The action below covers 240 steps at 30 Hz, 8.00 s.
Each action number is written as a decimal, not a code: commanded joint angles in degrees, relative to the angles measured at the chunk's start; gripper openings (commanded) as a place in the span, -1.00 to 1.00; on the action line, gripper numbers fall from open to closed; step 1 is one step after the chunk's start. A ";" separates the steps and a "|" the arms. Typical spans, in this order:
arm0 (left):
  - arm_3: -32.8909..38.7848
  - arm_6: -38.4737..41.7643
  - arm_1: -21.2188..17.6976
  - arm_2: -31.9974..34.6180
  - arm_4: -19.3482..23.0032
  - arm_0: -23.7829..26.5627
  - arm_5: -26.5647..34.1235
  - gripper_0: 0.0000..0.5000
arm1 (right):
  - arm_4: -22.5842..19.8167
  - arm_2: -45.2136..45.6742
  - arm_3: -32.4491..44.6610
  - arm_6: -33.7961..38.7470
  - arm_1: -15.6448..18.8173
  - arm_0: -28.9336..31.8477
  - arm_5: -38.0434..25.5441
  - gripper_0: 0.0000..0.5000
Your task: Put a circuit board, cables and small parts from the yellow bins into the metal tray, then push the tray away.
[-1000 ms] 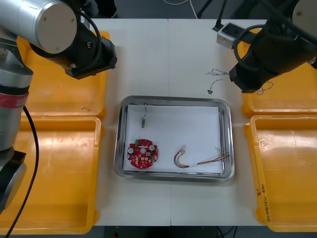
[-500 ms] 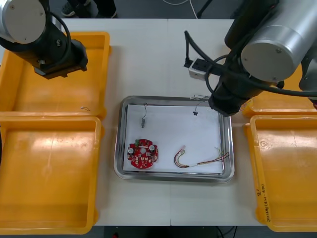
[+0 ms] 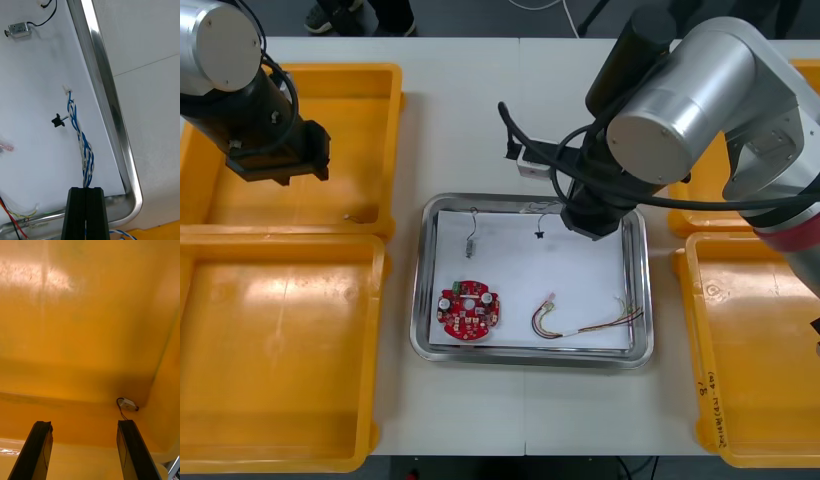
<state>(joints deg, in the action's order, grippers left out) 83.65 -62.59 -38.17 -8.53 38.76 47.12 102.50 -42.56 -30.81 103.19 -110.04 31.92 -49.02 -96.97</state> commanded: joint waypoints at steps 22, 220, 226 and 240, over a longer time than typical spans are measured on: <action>-20.63 3.18 8.55 1.50 -0.36 12.12 -2.21 1.00 | 5.65 -9.53 -4.14 -0.88 1.91 7.88 15.14 -1.00; -7.80 5.99 1.34 5.28 -10.73 3.95 -10.91 -1.00 | -1.82 51.29 10.27 34.89 10.79 35.83 -7.10 1.00; -10.08 5.29 1.34 5.28 -12.75 3.95 -12.93 -1.00 | -1.91 51.29 10.27 34.98 10.79 35.75 -7.27 1.00; -17.20 3.27 3.01 5.28 -13.89 3.95 -18.21 -0.91 | -2.09 51.29 10.27 35.24 10.79 35.75 -8.50 1.00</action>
<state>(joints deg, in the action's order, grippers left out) 66.43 -61.70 -34.12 -4.42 25.78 51.59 84.82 -44.06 19.06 113.01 -76.75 42.21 -13.48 -105.04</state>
